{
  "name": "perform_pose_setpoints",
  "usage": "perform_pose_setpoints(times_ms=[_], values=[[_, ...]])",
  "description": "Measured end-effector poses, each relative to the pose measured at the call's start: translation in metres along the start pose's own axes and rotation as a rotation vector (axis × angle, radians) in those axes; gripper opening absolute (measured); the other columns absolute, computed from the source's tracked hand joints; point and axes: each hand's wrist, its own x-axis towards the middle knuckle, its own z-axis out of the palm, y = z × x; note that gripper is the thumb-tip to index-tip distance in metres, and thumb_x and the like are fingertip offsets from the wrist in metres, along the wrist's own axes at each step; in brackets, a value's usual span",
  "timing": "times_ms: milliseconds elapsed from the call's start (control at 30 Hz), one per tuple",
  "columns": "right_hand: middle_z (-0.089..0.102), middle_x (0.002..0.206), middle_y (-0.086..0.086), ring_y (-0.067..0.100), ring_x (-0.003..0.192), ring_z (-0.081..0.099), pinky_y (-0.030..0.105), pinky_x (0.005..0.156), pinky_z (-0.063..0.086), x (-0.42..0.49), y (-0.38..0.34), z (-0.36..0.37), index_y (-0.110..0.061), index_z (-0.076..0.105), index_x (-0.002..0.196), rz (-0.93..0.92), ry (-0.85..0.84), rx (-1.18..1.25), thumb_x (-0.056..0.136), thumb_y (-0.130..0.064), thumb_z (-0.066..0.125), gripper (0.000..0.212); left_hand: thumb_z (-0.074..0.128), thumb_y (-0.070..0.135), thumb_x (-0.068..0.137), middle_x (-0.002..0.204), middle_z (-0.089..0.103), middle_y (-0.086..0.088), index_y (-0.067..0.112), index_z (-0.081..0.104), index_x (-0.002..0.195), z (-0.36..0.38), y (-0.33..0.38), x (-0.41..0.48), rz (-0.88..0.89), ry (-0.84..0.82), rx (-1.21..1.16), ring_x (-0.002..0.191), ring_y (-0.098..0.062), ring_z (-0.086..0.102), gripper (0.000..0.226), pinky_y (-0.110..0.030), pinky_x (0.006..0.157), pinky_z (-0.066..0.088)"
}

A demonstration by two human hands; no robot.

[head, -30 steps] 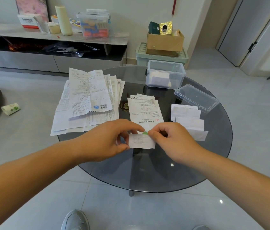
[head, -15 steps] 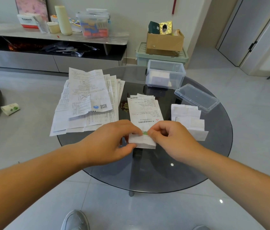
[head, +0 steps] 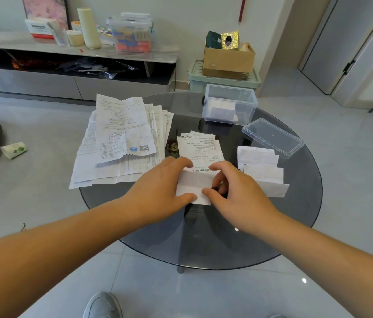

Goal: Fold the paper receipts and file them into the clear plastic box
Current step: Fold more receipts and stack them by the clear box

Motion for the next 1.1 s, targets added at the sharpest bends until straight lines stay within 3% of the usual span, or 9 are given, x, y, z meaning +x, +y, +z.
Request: perform_pose_setpoints(times_ms=[67, 133, 267, 333, 500, 733, 967, 1100], values=[[0.050, 0.109, -0.016, 0.009, 0.094, 0.054, 0.026, 0.083, 0.053, 0.002, -0.001, 0.004, -0.034, 0.036, 0.139, 0.031, 0.027, -0.081, 0.088, -0.045, 0.071, 0.062, 0.076, 0.046, 0.081, 0.126, 0.045, 0.008, 0.029, 0.036, 0.142, 0.002, -0.001, 0.000, -0.009, 0.043, -0.007, 0.103, -0.009, 0.050, 0.074, -0.026, 0.090, 0.051], [0.044, 0.115, -0.014, 0.009, 0.098, 0.051, 0.027, 0.085, 0.053, 0.002, -0.002, 0.005, -0.034, 0.034, 0.136, 0.044, 0.053, -0.086, 0.086, -0.044, 0.073, 0.064, 0.077, 0.047, 0.080, 0.129, 0.043, 0.006, 0.028, 0.037, 0.139, 0.002, -0.002, 0.000, -0.002, 0.056, -0.012, 0.109, -0.011, 0.049, 0.074, -0.026, 0.093, 0.049], [0.039, 0.114, -0.013, 0.005, 0.104, 0.042, 0.017, 0.084, 0.043, -0.004, -0.003, 0.006, -0.028, 0.051, 0.110, -0.154, 0.041, -0.186, 0.092, -0.031, 0.069, 0.026, 0.072, 0.049, 0.084, 0.126, 0.046, 0.006, 0.031, 0.049, 0.121, 0.000, -0.003, -0.001, 0.060, 0.013, 0.068, 0.111, -0.013, 0.047, 0.047, -0.029, 0.096, 0.046], [0.048, 0.111, -0.012, 0.004, 0.105, 0.038, 0.014, 0.083, 0.036, -0.009, -0.001, 0.008, -0.025, 0.061, 0.105, -0.239, 0.016, -0.246, 0.096, -0.029, 0.063, 0.011, 0.068, 0.053, 0.085, 0.124, 0.049, 0.008, 0.034, 0.055, 0.115, -0.002, -0.004, -0.001, 0.072, -0.023, 0.115, 0.109, -0.012, 0.046, 0.038, -0.028, 0.095, 0.044], [0.065, 0.112, -0.009, 0.013, 0.107, 0.050, 0.020, 0.087, 0.042, -0.013, 0.006, 0.012, -0.022, 0.072, 0.105, -0.329, 0.001, -0.304, 0.095, -0.026, 0.064, 0.013, 0.064, 0.061, 0.085, 0.129, 0.049, 0.009, 0.036, 0.056, 0.125, -0.006, -0.002, -0.001, 0.065, -0.088, 0.150, 0.114, -0.012, 0.046, 0.048, -0.029, 0.098, 0.043], [0.071, 0.111, -0.009, 0.015, 0.103, 0.060, 0.032, 0.087, 0.051, -0.021, 0.005, 0.007, -0.023, 0.076, 0.096, -0.422, -0.022, -0.322, 0.087, -0.020, 0.065, 0.014, 0.059, 0.070, 0.083, 0.121, 0.046, 0.011, 0.038, 0.056, 0.129, -0.014, 0.002, -0.009, 0.089, -0.173, 0.239, 0.112, -0.011, 0.043, 0.056, -0.029, 0.098, 0.040], [0.069, 0.115, -0.013, 0.004, 0.107, 0.054, 0.024, 0.090, 0.049, -0.033, 0.006, -0.005, -0.025, 0.074, 0.091, -0.447, -0.169, -0.250, 0.087, -0.040, 0.061, 0.021, 0.057, 0.072, 0.083, 0.116, 0.044, 0.016, 0.037, 0.056, 0.136, -0.023, 0.001, -0.019, 0.234, -0.313, 0.263, 0.109, -0.004, 0.039, 0.063, -0.027, 0.096, 0.040], [0.068, 0.115, -0.011, 0.006, 0.107, 0.055, 0.027, 0.088, 0.051, -0.038, 0.008, -0.014, -0.024, 0.073, 0.092, -0.491, -0.201, -0.254, 0.088, -0.051, 0.058, 0.031, 0.053, 0.073, 0.086, 0.132, 0.047, 0.019, 0.036, 0.063, 0.129, -0.025, 0.000, -0.026, 0.403, -0.319, 0.269, 0.123, -0.001, 0.038, 0.058, -0.026, 0.104, 0.037]])
